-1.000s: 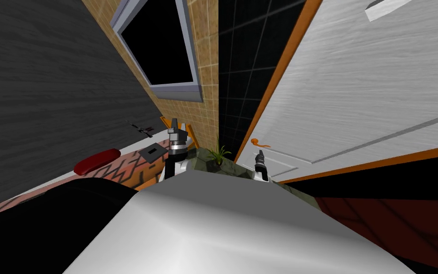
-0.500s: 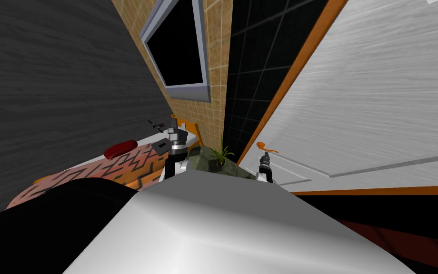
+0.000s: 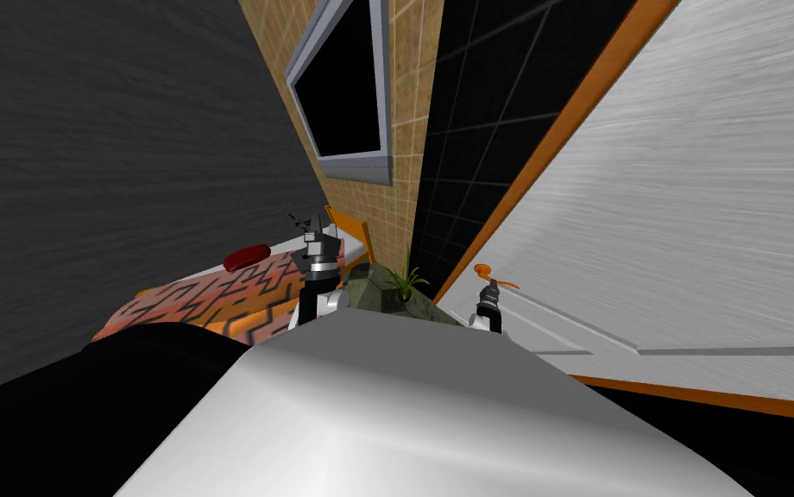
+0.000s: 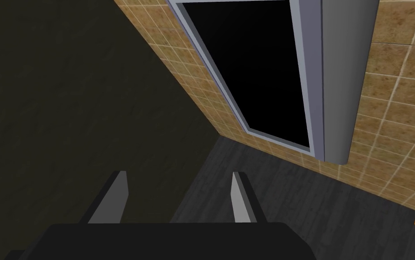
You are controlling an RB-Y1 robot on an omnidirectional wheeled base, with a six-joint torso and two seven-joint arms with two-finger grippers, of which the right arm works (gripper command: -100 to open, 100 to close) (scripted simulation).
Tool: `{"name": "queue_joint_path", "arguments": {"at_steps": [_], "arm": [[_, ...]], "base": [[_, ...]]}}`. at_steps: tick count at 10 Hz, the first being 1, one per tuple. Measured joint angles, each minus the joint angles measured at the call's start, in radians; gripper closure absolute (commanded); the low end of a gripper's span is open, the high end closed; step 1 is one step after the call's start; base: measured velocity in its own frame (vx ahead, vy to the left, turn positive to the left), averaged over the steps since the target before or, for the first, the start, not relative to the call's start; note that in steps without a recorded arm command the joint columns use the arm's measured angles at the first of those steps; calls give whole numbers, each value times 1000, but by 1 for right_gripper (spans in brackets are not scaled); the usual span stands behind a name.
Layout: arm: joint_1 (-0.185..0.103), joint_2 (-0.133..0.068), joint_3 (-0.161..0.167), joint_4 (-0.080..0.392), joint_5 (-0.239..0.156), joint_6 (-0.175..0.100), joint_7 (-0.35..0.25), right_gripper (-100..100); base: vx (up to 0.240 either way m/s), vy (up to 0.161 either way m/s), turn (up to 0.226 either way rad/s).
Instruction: Pull the door open
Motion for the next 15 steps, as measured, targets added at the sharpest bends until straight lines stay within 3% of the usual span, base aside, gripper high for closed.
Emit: {"name": "queue_joint_path", "arguments": {"at_steps": [2, 3, 4, 6, 7, 12, 13, 15], "arm": [[7, -3, -26, -8, -10, 8, 7, -100], [-6, -11, -38, 29, -14, -10, 10, -100], [9, -7, -63, -2, -23, 3, 18, -100], [-9, -20, -80, 38, -30, -9, 22, -100], [-6, -18, -100, 28, -37, -3, 29, -100], [-36, -57, -169, 118, -64, -33, 38, -100], [-37, -58, -171, 121, -65, -35, 39, 100], [-35, -56, -170, 120, -65, -31, 37, 100]], "base": [[6, -29, 74], [9, -51, 399], [14, -53, 141], [5, -23, 89], [5, -37, 159], [18, -43, 167], [-1, 3, -36], [-3, 7, -9]]}}
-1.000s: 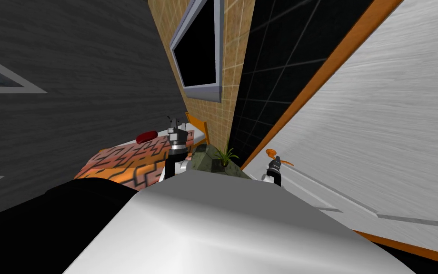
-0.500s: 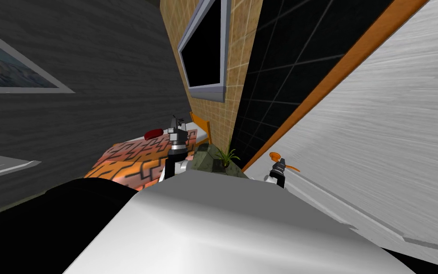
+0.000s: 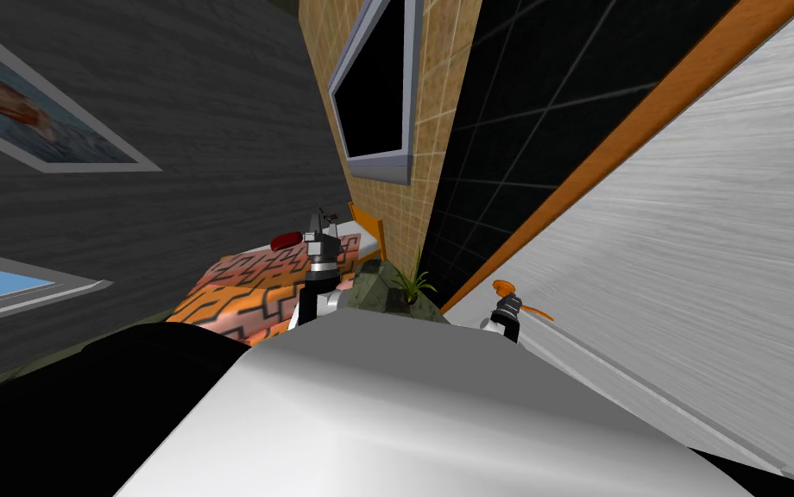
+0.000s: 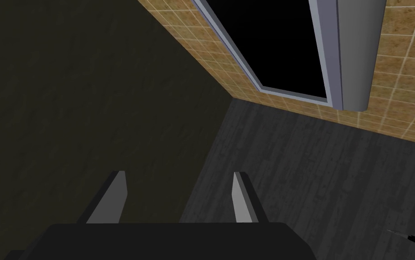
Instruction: Pull the door open
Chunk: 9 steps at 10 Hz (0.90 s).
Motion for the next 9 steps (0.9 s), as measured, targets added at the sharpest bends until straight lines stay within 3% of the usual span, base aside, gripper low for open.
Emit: {"name": "queue_joint_path", "arguments": {"at_steps": [4, 8, 9], "arm": [[0, -1, 0, 0, 0, 1, 0, 100], [2, -17, 32, 6, 11, -7, -29, 100], [9, -10, 45, -11, 17, 2, -35, 100]], "base": [[-23, 13, 9], [-200, 45, 52], [-258, -11, 109]]}}
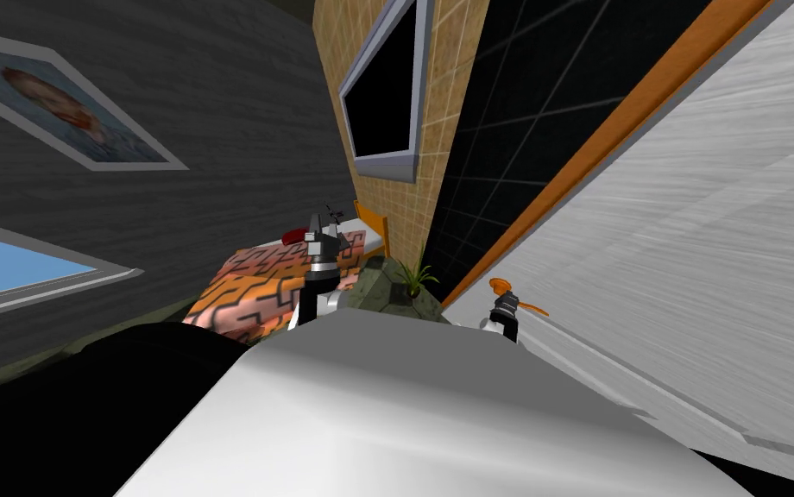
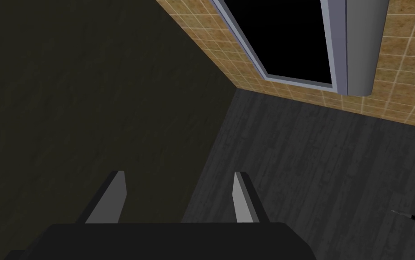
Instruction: Pull the door open
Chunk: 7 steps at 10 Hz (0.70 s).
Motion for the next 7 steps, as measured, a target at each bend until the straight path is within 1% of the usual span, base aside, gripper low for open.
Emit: {"name": "queue_joint_path", "arguments": {"at_steps": [1, 2, 3, 4, 5, 6, 7], "arm": [[-7, -5, 16, 18, 6, -6, -9, 100], [-1, -7, 32, 9, 12, -3, -22, 100], [-7, -16, 49, 25, 17, -10, -36, 100], [2, -11, 64, 7, 23, -7, -44, 100], [1, -14, 76, 7, 27, -8, -53, 100], [2, -11, 79, 11, 28, -7, -55, 100], [1, -13, 87, 10, 31, -7, -60, 100]], "base": [[-224, 17, 94], [-215, 14, 70], [-223, -14, 65], [-217, -6, 76], [-92, 3, 24], [-172, -10, 60], [-291, 1, 105]]}}
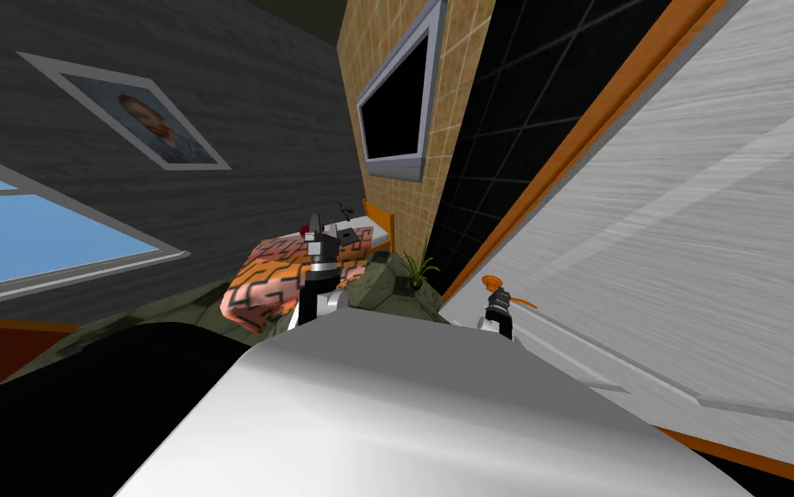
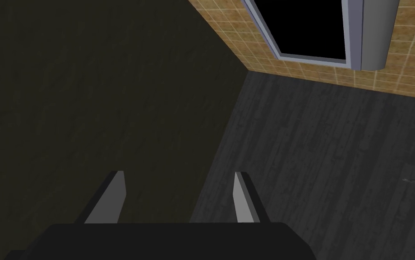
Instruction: Pull the door open
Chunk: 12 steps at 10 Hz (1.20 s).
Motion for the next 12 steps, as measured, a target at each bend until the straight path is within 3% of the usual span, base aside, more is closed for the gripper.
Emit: {"name": "queue_joint_path", "arguments": {"at_steps": [3, 5, 7, 12], "arm": [[9, -1, 39, -26, 17, 5, -25, 100], [1, -9, 71, 0, 30, -11, -46, 100], [9, -11, 96, -25, 40, -4, -62, 100], [16, -19, 129, -28, 52, -9, -91, 100]], "base": [[-241, -15, 91], [-237, -23, 88], [-263, 3, 69], [-175, -15, 81]]}}
